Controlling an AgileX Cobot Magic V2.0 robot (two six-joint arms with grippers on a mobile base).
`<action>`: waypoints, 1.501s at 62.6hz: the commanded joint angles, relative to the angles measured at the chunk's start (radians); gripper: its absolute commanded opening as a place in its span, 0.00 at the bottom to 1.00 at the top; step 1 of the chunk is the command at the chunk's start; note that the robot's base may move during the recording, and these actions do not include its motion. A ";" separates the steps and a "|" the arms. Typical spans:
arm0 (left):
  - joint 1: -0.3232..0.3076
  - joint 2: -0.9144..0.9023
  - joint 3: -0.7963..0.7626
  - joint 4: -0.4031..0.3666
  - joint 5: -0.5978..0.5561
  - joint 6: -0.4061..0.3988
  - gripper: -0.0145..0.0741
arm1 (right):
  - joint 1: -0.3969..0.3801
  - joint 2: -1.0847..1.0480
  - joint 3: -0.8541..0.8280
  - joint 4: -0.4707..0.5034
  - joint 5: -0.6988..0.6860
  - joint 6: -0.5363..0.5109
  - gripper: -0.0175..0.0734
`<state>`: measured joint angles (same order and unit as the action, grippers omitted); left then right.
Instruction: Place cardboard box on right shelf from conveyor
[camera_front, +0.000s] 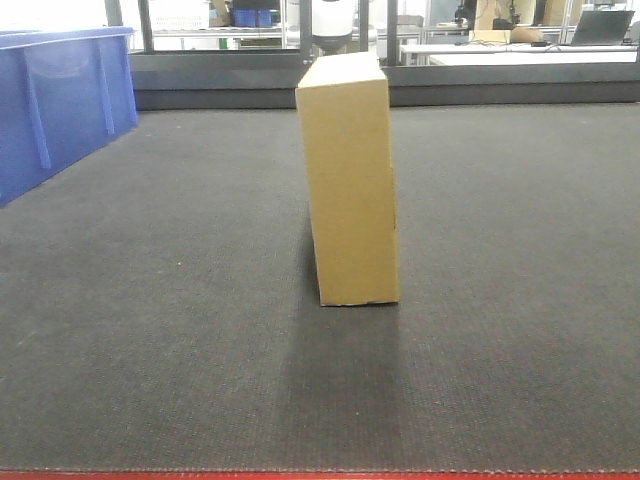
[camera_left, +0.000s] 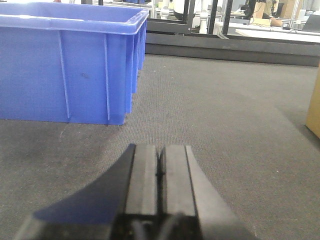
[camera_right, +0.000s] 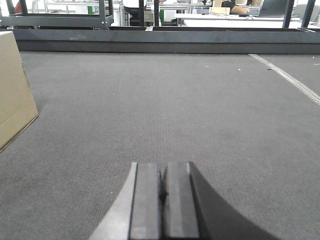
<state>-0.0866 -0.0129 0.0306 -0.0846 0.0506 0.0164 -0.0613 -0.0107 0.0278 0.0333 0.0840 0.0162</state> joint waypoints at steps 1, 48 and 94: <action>-0.005 -0.011 -0.004 -0.007 -0.090 -0.005 0.03 | -0.006 -0.014 -0.003 -0.003 -0.091 -0.010 0.23; -0.005 -0.011 -0.004 -0.007 -0.090 -0.005 0.03 | -0.006 -0.014 -0.003 -0.003 -0.109 -0.010 0.23; -0.005 -0.011 -0.004 -0.007 -0.090 -0.005 0.03 | 0.000 0.309 -0.420 -0.002 -0.067 0.003 0.44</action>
<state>-0.0866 -0.0129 0.0306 -0.0846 0.0506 0.0164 -0.0613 0.2224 -0.3141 0.0333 0.0821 0.0193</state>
